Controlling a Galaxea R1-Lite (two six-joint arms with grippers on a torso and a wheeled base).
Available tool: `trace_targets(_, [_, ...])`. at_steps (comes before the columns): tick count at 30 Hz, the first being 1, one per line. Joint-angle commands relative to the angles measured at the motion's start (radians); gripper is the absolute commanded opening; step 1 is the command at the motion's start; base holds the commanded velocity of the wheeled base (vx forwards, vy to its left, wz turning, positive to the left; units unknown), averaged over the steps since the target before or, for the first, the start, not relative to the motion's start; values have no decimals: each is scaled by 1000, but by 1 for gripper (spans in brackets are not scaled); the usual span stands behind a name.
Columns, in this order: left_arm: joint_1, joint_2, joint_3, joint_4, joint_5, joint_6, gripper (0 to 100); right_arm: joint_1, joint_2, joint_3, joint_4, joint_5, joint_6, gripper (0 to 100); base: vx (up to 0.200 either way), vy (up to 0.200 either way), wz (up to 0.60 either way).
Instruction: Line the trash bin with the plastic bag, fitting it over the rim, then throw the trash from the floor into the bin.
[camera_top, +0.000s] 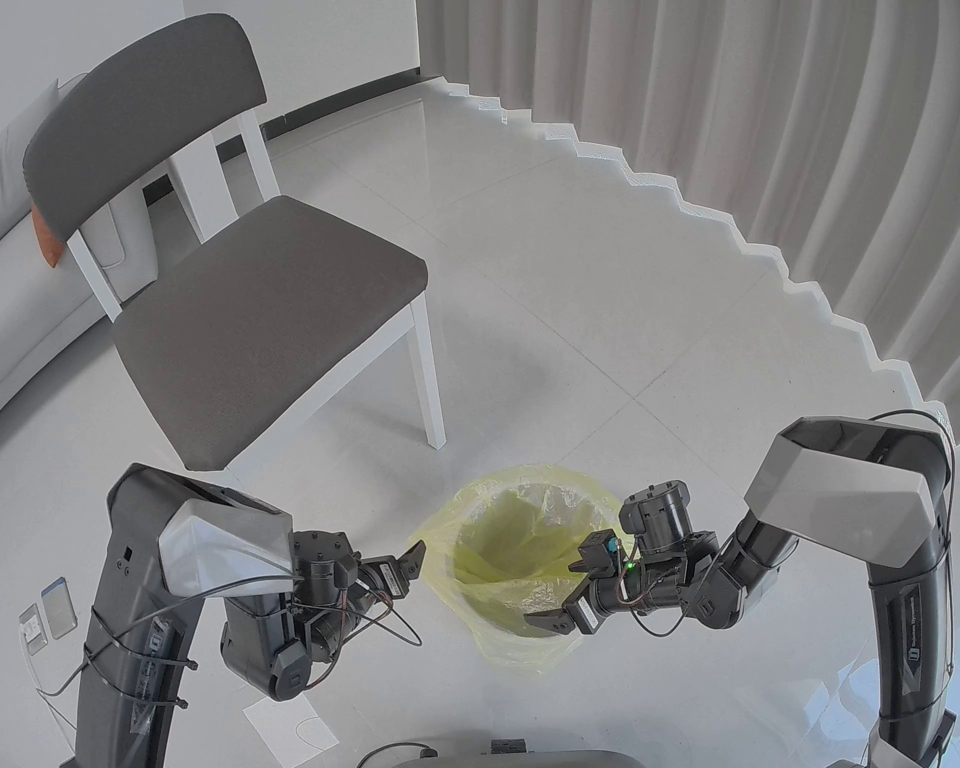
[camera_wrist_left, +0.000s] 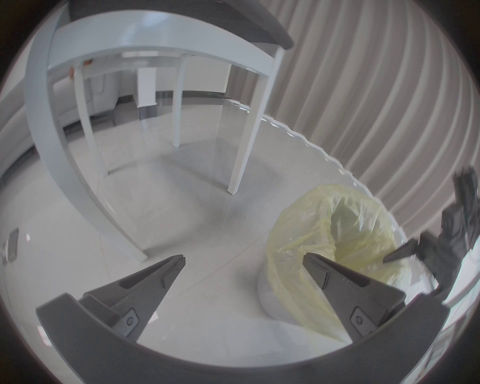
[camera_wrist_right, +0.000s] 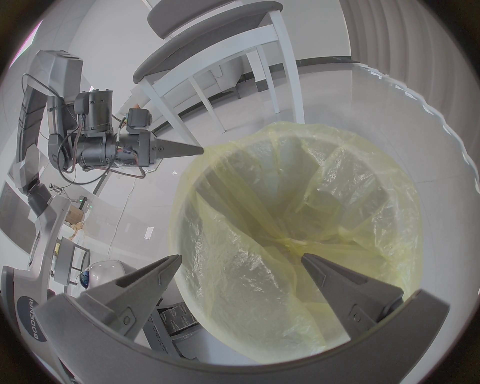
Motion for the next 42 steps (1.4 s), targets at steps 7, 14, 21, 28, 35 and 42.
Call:
trace_targets(7, [44,-34,42,-37,-16,-27,100,8,11,-4,3,2,1,0,0,0,0])
trace_targets(14, [41,-12,33,-39,-7,-17,100,40,2,40,-10,-1,-1,0,0,0,0])
trace_targets(21, [27,-3,51,-44,-1,1,100,81,1,82,-33,-32,-36,0,0,0,0])
trace_targets(28, [7,15,33,-44,-1,16,100,87,5,97,-53,-40,-38,0,0,0,0])
trace_targets(35, [1,55,-13,-37,7,47,100,101,2,120,-69,-43,-72,100,0,0,0])
trace_targets(42, [12,58,-33,-34,7,47,100,101,-18,168,-172,-92,-78,100,0,0,0])
